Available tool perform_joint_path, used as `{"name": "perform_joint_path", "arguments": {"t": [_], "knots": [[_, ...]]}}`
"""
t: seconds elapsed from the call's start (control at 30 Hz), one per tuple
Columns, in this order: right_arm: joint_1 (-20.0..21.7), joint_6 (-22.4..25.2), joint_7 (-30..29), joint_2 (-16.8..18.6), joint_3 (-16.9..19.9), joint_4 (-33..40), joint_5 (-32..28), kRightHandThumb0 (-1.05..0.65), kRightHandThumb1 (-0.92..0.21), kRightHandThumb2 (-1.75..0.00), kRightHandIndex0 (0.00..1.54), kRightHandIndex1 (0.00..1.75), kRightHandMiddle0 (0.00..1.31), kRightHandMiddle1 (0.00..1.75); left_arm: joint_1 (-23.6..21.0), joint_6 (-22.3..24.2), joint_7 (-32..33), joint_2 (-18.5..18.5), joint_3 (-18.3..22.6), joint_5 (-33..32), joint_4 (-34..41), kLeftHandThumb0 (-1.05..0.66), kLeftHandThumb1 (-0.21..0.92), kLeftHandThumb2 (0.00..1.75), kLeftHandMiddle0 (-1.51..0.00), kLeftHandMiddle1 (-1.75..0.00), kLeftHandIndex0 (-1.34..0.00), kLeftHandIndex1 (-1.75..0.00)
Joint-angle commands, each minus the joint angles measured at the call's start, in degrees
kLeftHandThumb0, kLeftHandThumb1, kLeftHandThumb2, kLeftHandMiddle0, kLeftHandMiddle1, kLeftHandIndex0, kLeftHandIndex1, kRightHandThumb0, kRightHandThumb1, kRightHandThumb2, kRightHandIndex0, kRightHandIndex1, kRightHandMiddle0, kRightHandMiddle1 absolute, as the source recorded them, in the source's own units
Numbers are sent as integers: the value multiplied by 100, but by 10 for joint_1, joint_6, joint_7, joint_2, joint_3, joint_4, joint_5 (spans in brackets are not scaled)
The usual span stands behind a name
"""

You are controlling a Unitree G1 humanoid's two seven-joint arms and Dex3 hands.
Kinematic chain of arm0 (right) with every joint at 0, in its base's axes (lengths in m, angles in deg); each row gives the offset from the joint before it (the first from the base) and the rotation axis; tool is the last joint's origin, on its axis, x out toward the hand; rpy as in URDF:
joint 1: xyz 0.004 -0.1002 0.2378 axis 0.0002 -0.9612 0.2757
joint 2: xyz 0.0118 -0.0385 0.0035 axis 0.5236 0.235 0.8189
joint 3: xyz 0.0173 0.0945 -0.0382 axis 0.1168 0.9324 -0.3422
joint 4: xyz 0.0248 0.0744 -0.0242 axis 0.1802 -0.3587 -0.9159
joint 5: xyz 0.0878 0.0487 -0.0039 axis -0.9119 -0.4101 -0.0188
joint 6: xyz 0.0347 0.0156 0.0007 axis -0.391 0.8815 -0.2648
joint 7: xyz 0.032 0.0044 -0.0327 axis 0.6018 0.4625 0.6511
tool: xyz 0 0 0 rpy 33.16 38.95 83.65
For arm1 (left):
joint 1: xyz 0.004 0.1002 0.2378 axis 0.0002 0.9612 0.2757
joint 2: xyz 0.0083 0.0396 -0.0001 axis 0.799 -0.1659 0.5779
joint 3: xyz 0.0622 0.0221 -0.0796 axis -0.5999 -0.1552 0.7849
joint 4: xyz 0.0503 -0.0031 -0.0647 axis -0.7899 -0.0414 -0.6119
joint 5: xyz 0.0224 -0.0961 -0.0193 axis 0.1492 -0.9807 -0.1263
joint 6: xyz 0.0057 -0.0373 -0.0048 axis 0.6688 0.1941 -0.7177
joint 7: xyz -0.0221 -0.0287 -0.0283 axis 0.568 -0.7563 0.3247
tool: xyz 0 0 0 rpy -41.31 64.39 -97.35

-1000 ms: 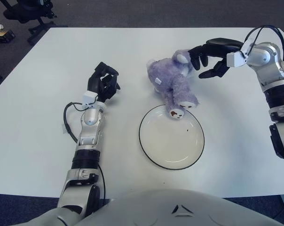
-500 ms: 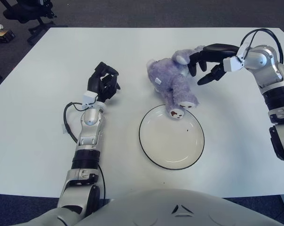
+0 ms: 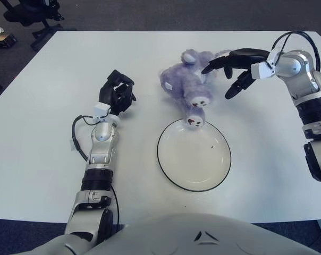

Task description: Put the doll into the plate.

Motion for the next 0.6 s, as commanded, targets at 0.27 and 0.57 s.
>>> {"name": "perform_joint_path", "arguments": {"t": [0.27,0.57], "knots": [[-23,28,-27,-5,11,45,10,-22,-87,0,60,4,10,0,33,-4,-2,-8,-1,-4,-23,-26,92,45,-92,-175,-54,-175],[-30,58,-32,-3,14,64,8,-20,-87,0,73,23,11,0,33,-2,-1,-9,-1,-3,-21,-26,92,45,-92,-175,-54,-175]]}}
